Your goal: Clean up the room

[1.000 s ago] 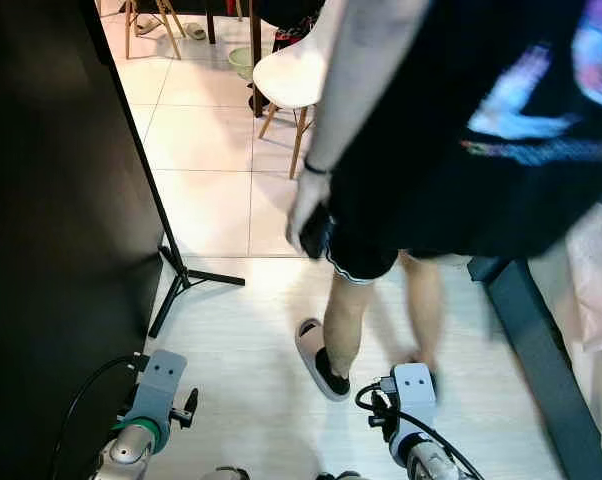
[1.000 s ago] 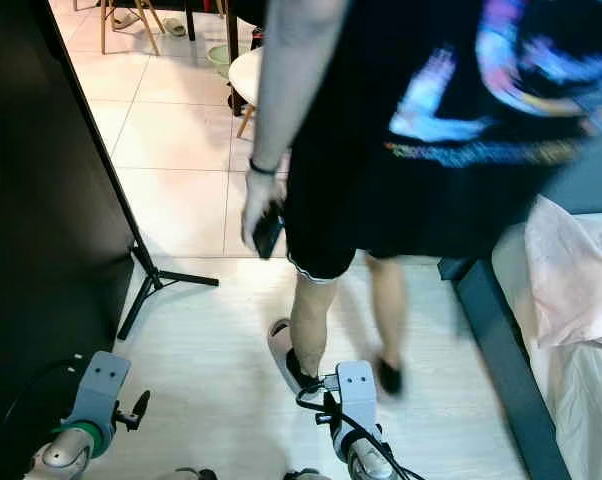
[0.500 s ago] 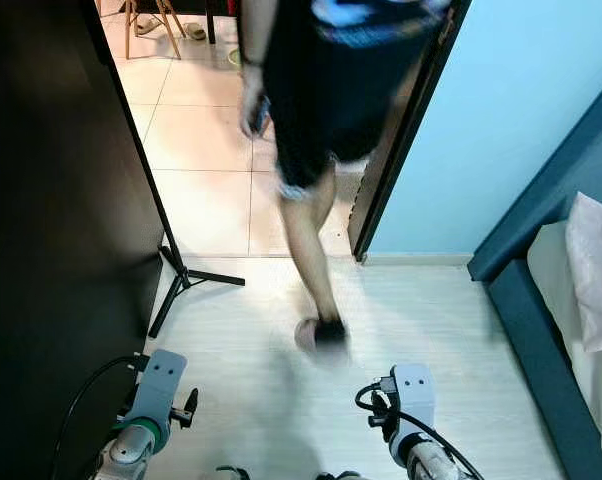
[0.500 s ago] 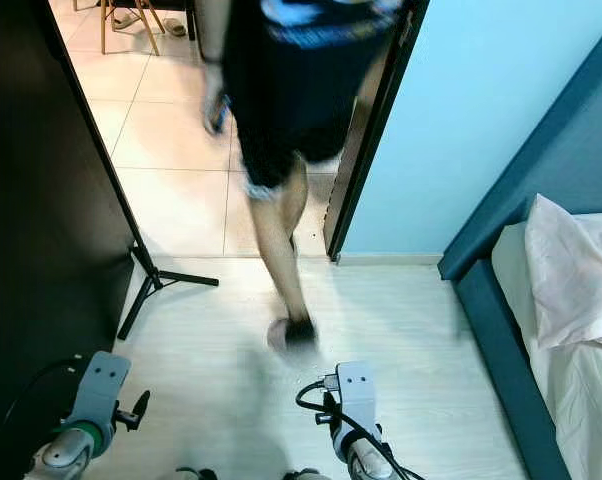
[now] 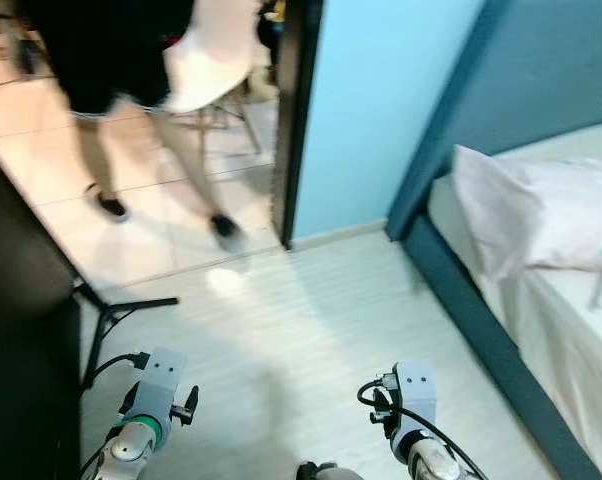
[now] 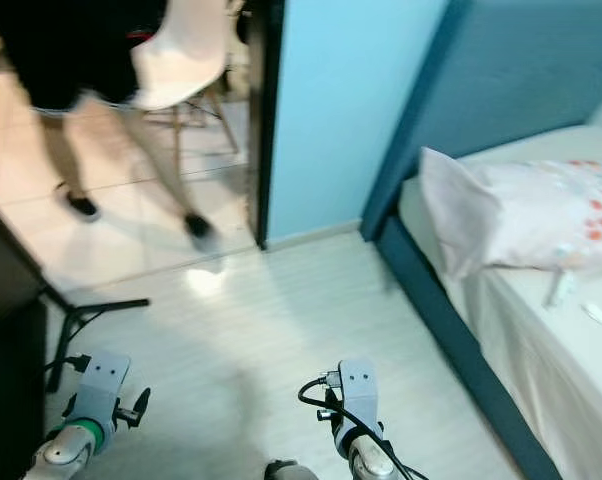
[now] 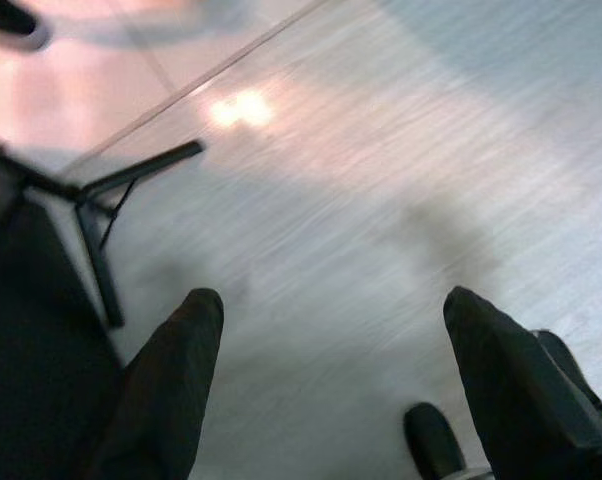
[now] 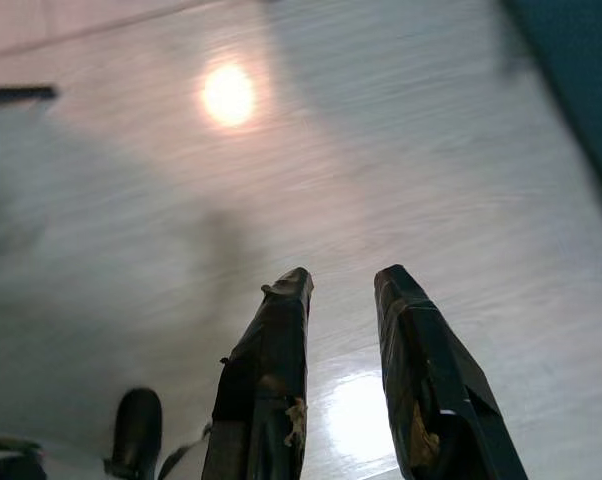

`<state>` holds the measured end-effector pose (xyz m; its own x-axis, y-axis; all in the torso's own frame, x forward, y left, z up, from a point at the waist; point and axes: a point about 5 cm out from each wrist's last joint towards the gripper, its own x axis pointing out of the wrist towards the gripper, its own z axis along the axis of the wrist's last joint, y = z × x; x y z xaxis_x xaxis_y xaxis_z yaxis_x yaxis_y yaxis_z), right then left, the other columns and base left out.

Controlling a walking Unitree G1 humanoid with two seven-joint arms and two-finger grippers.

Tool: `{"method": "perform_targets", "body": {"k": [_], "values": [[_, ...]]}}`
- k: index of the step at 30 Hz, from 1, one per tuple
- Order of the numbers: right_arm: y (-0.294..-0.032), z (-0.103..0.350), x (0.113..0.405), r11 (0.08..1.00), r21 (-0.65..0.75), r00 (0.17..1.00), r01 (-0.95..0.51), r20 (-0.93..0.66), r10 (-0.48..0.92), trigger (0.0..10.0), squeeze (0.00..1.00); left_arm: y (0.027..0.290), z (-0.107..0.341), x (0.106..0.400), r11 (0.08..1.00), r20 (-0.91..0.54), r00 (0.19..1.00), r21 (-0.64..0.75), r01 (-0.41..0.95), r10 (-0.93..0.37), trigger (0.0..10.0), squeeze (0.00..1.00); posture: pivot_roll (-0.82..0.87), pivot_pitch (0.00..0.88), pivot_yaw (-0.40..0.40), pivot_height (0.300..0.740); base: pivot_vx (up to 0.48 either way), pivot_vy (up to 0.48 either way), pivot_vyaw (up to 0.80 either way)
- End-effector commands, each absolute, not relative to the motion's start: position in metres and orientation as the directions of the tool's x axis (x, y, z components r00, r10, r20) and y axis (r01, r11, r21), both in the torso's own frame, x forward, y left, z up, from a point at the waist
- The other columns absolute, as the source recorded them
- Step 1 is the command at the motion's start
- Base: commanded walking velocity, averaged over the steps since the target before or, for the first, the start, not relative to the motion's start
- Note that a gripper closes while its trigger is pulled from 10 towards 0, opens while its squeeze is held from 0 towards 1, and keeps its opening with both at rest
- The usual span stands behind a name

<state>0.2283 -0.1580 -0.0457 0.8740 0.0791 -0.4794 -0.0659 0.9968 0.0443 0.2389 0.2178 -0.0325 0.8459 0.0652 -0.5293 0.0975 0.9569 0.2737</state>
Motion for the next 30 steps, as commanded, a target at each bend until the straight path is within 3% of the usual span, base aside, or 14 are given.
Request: {"method": "perform_targets", "body": {"k": [1,16,21,23,25,26,30], "values": [[-0.159,-0.051,0.221,0.997,0.049,0.859,-0.054,-0.508,0.072,10.0,0.00,0.220,-0.037,0.233,0.959,-0.556,0.828,0.268,0.092,0.076,10.0,0.00,0.09,0.077,0.020,0.740,0.000,0.000,-0.78],[-0.159,-0.051,0.222,0.997,0.057,0.859,-0.053,-0.506,0.074,10.0,0.00,0.218,-0.032,0.240,0.971,-0.532,0.844,0.228,0.072,0.063,10.0,0.00,0.09,0.077,0.020,0.740,0.000,0.000,-0.76],[-0.158,-0.041,0.233,0.996,0.063,0.892,-0.056,-0.445,0.078,10.0,0.00,0.211,-0.016,0.258,0.975,-0.452,0.891,0.215,0.061,0.044,10.0,0.00,0.09,0.077,0.021,0.740,0.000,0.000,-0.76],[-0.156,-0.032,0.243,0.995,0.070,0.914,-0.064,-0.396,0.086,10.0,0.00,0.208,-0.004,0.269,0.976,-0.399,0.916,0.208,0.057,0.032,10.0,0.00,0.09,0.077,0.025,0.740,0.000,0.000,-0.76],[-0.149,-0.002,0.272,0.991,0.088,0.963,-0.101,-0.242,0.119,10.0,0.00,0.199,0.036,0.297,0.974,-0.226,0.974,0.221,0.043,0.008,10.0,0.00,0.09,0.074,0.023,0.740,0.000,0.000,-0.76],[-0.149,-0.002,0.272,0.991,0.088,0.963,-0.101,-0.242,0.119,10.0,0.00,0.199,0.036,0.297,0.974,-0.226,0.974,0.221,0.043,0.008,10.0,0.00,0.09,0.074,0.023,0.740,0.000,0.000,-0.76],[-0.134,0.052,0.307,0.978,0.085,0.982,-0.190,0.014,0.190,10.0,0.00,0.188,0.100,0.327,0.963,0.035,0.999,0.268,-0.006,-0.004,10.0,0.00,0.09,0.066,0.019,0.740,0.000,0.000,-0.75]]}}
